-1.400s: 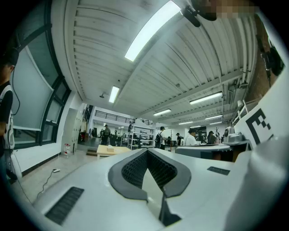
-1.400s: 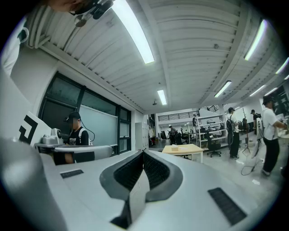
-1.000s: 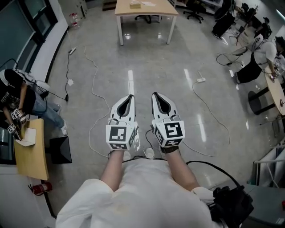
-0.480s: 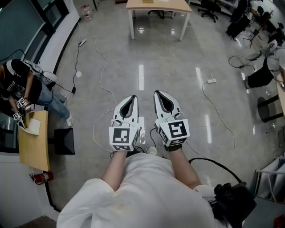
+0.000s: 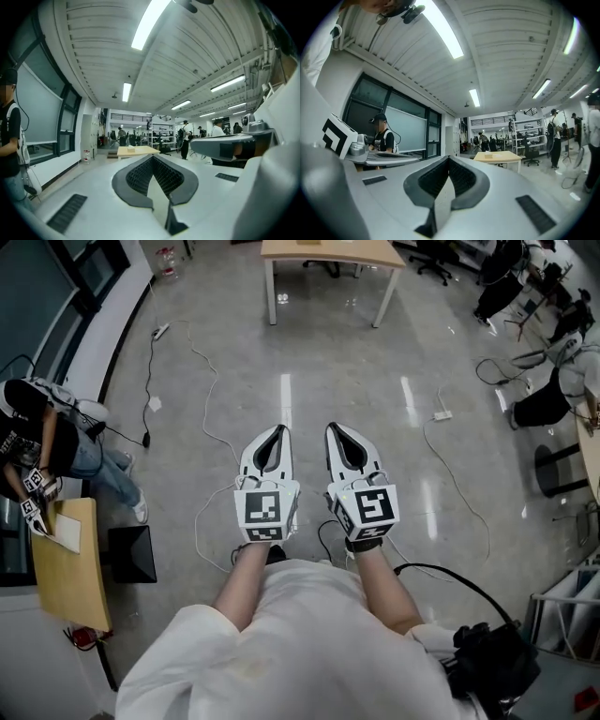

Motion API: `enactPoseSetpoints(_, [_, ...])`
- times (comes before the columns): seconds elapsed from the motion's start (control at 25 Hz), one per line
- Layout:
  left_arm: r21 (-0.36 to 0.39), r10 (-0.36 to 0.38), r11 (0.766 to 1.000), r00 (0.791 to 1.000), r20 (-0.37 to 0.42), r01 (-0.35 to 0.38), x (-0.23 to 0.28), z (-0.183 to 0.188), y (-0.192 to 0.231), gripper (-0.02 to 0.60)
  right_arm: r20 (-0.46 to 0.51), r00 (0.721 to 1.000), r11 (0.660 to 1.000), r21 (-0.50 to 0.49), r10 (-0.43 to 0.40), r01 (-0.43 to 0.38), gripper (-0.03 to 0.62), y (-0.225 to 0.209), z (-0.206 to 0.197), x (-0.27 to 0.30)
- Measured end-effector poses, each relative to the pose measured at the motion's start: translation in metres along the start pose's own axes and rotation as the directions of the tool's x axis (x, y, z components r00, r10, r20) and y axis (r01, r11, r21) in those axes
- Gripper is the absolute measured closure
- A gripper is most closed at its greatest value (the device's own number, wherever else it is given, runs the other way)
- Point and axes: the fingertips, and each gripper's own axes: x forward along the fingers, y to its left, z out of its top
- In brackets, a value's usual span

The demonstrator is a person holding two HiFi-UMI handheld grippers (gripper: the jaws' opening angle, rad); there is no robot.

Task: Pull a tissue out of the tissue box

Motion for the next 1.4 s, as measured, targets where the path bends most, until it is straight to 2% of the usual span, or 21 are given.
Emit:
enactPoseSetpoints(0.12, [-0.014,0.030,0.999,0.999,-0.014,-0.030,0.016,-0.003,0.045,0.581,0.010,1.000,1.000,-0.008,0.012,-0.012,0.590,0.016,0.003,0.041])
enactPoseSetpoints(0.32, [-0.013,0.016,1.000,1.000,0.006,-0.015,0.041,-0.002,0.095,0.581,0.029,0.999,1.000,-0.021,-0.014,0.015,0.589,0.028,0.008,0.097])
enactPoseSetpoints(0.48, [0.024,-0.019,1.000,1.000,-0.020,0.019,0.062,-0.013,0.119,0.581,-0.004,0.999,0.998,-0.034,-0.049,0.049,0.589,0.033,-0.006,0.119])
enactPoseSetpoints(0.6, [0.005,-0.053,0.999,0.998,-0.033,0.053,0.084,-0.022,0.119,0.581,-0.050,0.996,0.997,-0.026,-0.070,0.069,0.589,0.021,-0.020,0.127])
enactPoseSetpoints(0.8, [-0.023,-0.137,0.990,0.990,-0.045,0.136,0.141,-0.034,0.093,0.582,-0.072,0.988,0.990,-0.009,-0.139,0.139,0.589,-0.045,-0.033,0.139])
enactPoseSetpoints(0.96, [-0.019,-0.188,0.982,0.977,-0.097,0.187,0.202,-0.042,0.075,0.583,-0.058,0.991,0.992,0.043,-0.119,0.122,0.590,-0.108,-0.038,0.179])
enactPoseSetpoints(1.08, [-0.017,-0.181,0.984,0.981,-0.077,0.180,0.253,-0.024,0.075,0.583,-0.032,0.995,0.995,0.044,-0.090,0.091,0.590,-0.153,-0.025,0.215])
enactPoseSetpoints(1.24, [-0.019,-0.132,0.991,0.991,-0.036,0.132,0.311,0.004,0.077,0.581,0.024,0.998,0.998,-0.002,-0.064,0.064,0.589,-0.204,0.004,0.251])
enactPoseSetpoints(1.4, [-0.030,-0.115,0.993,0.993,-0.029,0.114,0.360,0.004,0.065,0.581,0.036,0.999,0.999,-0.045,-0.014,0.016,0.589,-0.239,0.007,0.276])
